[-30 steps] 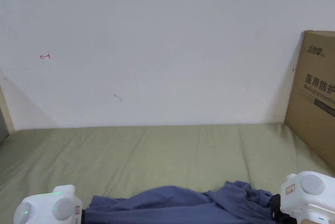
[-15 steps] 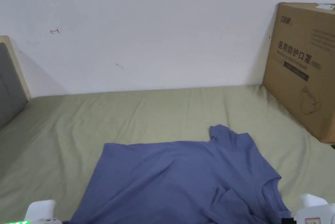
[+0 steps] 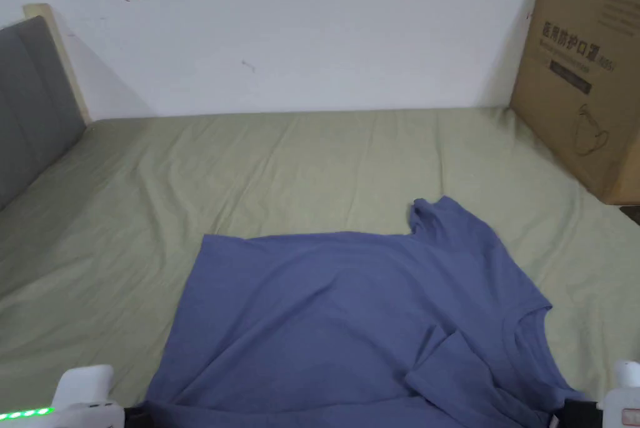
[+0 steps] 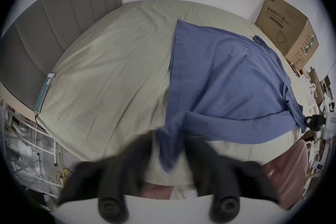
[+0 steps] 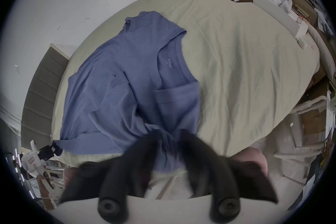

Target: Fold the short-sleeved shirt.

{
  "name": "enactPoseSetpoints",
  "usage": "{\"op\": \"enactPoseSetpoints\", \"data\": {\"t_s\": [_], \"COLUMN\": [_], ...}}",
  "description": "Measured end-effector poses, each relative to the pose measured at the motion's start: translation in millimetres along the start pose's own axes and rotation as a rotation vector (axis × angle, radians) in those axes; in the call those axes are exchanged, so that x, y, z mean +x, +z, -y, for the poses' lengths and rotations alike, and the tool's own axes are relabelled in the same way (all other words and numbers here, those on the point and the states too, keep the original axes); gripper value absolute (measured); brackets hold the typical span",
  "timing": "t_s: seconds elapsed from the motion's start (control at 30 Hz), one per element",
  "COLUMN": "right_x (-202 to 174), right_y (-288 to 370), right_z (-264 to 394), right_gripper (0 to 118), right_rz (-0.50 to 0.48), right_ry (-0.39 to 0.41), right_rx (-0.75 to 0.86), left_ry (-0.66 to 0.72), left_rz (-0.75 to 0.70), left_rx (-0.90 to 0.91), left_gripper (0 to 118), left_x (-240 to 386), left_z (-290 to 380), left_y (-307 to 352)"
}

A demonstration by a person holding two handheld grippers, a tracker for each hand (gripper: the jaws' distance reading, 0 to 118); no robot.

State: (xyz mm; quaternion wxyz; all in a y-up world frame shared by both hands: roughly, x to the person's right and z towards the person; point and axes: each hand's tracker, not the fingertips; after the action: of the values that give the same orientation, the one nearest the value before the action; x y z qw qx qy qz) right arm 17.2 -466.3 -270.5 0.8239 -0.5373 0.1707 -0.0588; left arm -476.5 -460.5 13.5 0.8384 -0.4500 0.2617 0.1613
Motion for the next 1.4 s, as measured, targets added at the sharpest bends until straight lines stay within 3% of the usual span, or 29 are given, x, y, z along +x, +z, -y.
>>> {"op": "enactPoseSetpoints", "data": {"t_s": [0.03,0.07,0.17,0.2,0.23,0.3,0.33,0.47,0.5,0.53,0.57,0.6,0.63,0.83,0.87,0.9,0.93,0.97,1.07,1.17,1.2,1.23,1.27,1.3,1.33,1.4], "right_x": [-2,-9,-21,-26,-30,-39,-39,-44,-44,-44,-42,-41,-40,-41,-40,-41,-40,-39,-36,-33,-32,-35,-34,-35,-36,-38], "right_y": [4,13,38,47,53,58,56,45,43,42,42,42,41,30,28,27,25,25,26,32,33,35,35,33,30,20], "right_z": [2,6,16,22,28,41,47,62,64,65,64,62,62,59,58,59,60,61,62,57,54,49,45,39,34,26], "right_gripper": [64,92,93,90,80,12,1,1,1,1,1,1,1,1,1,1,1,1,1,1,5,20,61,89,98,98], "right_rz": [0.009,0.022,0.039,0.001,-0.024,-0.014,-0.006,0.001,0.009,0.009,0.005,0.003,0.001,0.025,0.027,0.028,0.025,0.021,0.013,-0.004,-0.004,-0.003,0.013,0.034,0.041,0.051], "right_ry": [0.010,0.028,0.080,0.104,0.119,0.148,0.156,0.198,0.200,0.197,0.192,0.189,0.187,0.214,0.220,0.223,0.222,0.215,0.204,0.200,0.207,0.232,0.274,0.298,0.321,0.386], "right_rx": [0.021,0.049,0.114,0.148,0.168,0.171,0.168,0.131,0.125,0.120,0.117,0.114,0.111,0.082,0.079,0.073,0.066,0.061,0.056,0.074,0.088,0.108,0.127,0.133,0.134,0.150], "left_ry": [0.000,0.011,0.066,0.090,0.111,0.116,0.118,0.100,0.113,0.124,0.125,0.130,0.134,0.234,0.254,0.252,0.233,0.218,0.110,0.114,0.116,0.121,0.124,0.124,0.121,0.104], "left_rz": [0.004,0.028,0.106,0.130,0.160,0.167,0.153,0.119,0.114,0.112,0.108,0.095,0.088,0.154,0.145,0.143,0.130,0.113,0.105,0.099,0.099,0.098,0.095,0.098,0.098,0.090], "left_rx": [-0.003,0.005,0.039,0.048,0.084,0.064,0.058,0.047,0.045,0.056,0.060,0.064,0.070,0.063,0.057,0.044,0.002,-0.028,-0.047,-0.029,-0.024,-0.013,-0.009,-0.008,-0.007,-0.009], "left_gripper": [85,116,113,110,101,28,1,3,8,28,69,93,105,105,98,75,34,5,4,4,4,4,4,4,4,4], "left_x": [1,1,0,0,0,0,2,4,2,-4,-5,-6,-9,-38,-40,-40,-39,-34,-21,-20,-20,-20,-20,-18,-17,-13], "left_z": [1,4,11,16,21,31,36,48,47,47,44,40,35,2,1,-1,1,4,8,4,2,1,0,-1,-1,-1], "left_y": [3,8,31,38,43,48,48,40,38,38,38,37,35,-8,-16,-22,-30,-32,-29,-22,-20,-17,-14,-11,-9,-6]}}
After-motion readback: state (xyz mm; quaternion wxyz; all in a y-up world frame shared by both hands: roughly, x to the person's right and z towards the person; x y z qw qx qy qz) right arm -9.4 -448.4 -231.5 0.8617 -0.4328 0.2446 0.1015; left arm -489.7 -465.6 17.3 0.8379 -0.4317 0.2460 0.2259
